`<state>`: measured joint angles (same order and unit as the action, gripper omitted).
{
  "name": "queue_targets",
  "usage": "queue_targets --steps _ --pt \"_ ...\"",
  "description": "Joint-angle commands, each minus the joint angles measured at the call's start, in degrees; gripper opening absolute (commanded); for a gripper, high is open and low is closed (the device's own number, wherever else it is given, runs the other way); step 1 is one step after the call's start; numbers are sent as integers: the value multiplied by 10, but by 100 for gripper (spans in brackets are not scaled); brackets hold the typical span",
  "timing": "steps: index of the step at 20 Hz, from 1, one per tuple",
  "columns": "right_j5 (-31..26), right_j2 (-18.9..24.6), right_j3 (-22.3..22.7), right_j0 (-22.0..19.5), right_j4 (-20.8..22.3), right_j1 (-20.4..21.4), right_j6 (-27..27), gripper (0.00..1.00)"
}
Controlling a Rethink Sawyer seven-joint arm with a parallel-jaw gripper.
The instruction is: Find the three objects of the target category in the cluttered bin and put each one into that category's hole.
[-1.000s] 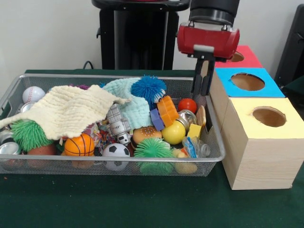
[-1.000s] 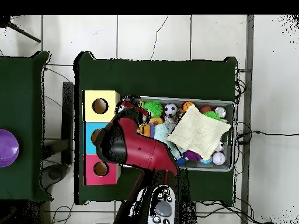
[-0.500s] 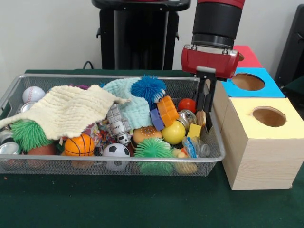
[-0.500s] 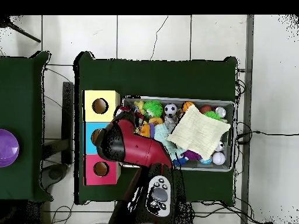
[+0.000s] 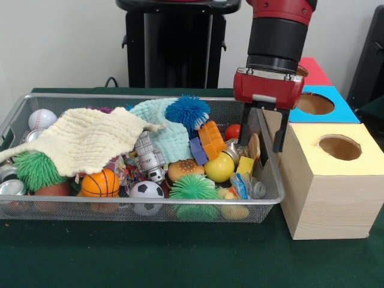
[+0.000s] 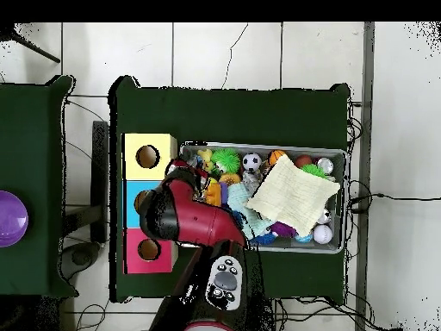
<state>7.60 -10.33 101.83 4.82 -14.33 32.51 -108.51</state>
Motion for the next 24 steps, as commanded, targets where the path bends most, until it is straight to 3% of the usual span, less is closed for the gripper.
queue_targets --steps 1,10,24 --pt "71 -4 -12 19 -21 -35 -115 100" --pt "123 15 -31 -8 -1 -55 -104 100" --pt "97 44 -58 -51 42 -93 -72 100"
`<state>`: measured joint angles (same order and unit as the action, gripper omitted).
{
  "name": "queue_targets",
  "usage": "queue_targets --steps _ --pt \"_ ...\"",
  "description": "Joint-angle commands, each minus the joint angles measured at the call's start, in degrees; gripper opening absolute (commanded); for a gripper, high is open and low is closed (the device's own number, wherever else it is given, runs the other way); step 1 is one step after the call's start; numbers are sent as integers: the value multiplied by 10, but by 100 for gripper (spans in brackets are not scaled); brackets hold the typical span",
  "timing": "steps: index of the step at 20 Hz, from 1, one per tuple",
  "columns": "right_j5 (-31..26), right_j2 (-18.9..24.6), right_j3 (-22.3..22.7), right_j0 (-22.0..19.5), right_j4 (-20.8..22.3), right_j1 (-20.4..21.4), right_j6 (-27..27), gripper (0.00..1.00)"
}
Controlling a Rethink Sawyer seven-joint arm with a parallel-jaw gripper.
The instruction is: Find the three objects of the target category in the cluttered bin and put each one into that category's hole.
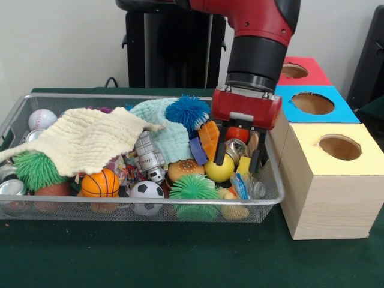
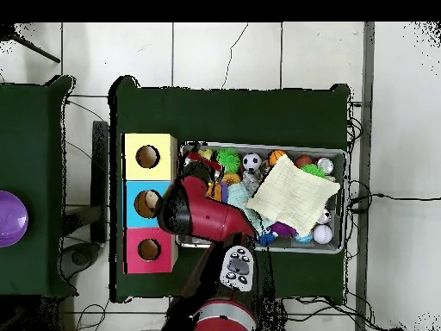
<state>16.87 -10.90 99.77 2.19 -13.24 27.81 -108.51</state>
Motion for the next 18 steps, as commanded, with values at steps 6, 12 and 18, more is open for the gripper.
queue_targets --steps 6,12,18 --pt "-4 87 -47 -43 64 -65 -68 100" --pt "-33 121 -27 -55 85 -49 -78 100" --pt "-59 137 -7 -62 91 -22 -79 100"
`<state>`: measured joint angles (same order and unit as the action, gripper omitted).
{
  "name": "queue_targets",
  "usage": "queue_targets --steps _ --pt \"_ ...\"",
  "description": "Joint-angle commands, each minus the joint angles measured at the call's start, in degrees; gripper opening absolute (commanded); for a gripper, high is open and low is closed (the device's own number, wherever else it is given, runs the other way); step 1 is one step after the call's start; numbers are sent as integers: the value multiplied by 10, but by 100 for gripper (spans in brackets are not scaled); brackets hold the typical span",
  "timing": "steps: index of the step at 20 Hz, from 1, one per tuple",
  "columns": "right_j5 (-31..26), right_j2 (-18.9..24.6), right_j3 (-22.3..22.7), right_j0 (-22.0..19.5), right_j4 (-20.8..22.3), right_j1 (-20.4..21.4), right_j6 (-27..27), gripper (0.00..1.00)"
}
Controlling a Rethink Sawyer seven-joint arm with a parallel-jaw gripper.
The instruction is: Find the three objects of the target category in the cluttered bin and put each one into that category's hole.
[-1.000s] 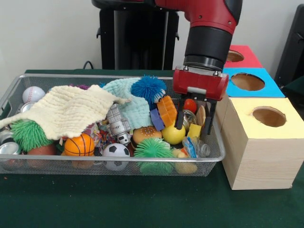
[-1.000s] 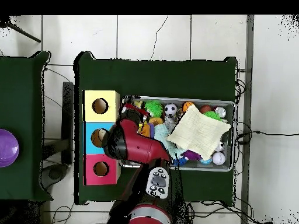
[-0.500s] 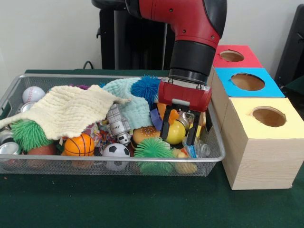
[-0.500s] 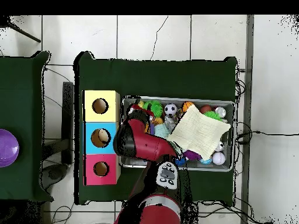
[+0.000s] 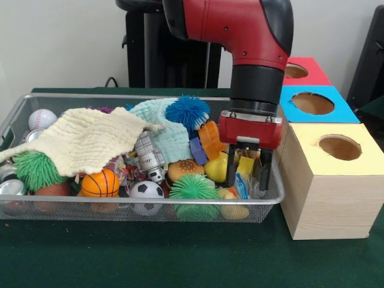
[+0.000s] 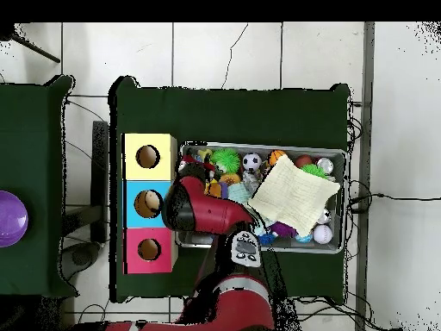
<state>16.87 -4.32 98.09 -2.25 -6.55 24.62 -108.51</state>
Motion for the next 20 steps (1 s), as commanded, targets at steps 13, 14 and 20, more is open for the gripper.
queue_targets --steps 13,14,20 --pt "-66 44 -14 -13 11 -34 -57 100" --pt "-68 37 -15 -11 11 -33 -54 100" --pt "-91 6 0 13 -6 -12 -52 100"
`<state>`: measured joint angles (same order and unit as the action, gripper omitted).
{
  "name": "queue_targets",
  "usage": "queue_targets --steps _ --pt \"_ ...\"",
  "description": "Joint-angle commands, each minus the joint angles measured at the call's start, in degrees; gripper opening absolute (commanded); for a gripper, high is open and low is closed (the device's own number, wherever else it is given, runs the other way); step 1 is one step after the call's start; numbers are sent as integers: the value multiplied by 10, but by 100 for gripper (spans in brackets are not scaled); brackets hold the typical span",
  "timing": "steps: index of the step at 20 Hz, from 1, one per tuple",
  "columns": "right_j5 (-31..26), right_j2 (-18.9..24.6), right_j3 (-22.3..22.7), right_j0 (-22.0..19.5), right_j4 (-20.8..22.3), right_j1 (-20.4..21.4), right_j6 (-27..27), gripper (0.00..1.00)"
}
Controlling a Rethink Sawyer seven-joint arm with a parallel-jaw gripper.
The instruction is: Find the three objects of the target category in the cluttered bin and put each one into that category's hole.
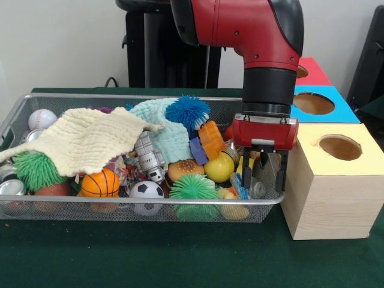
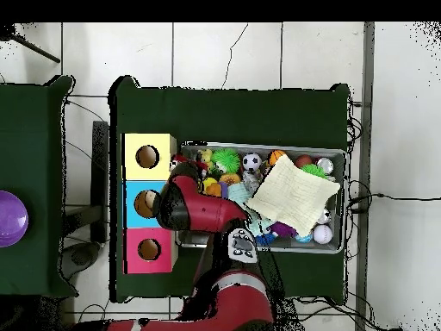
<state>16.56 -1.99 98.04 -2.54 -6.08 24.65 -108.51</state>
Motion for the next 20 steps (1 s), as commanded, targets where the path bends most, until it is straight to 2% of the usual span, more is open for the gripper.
queue_targets --steps 1,6,10,20 --pt "-90 -21 4 20 -13 -9 -54 100" --pt "-126 -52 16 44 -24 22 -62 100" --pt "-130 -63 12 50 -18 20 -70 100" --pt "-57 -73 9 67 -28 -50 -106 100"
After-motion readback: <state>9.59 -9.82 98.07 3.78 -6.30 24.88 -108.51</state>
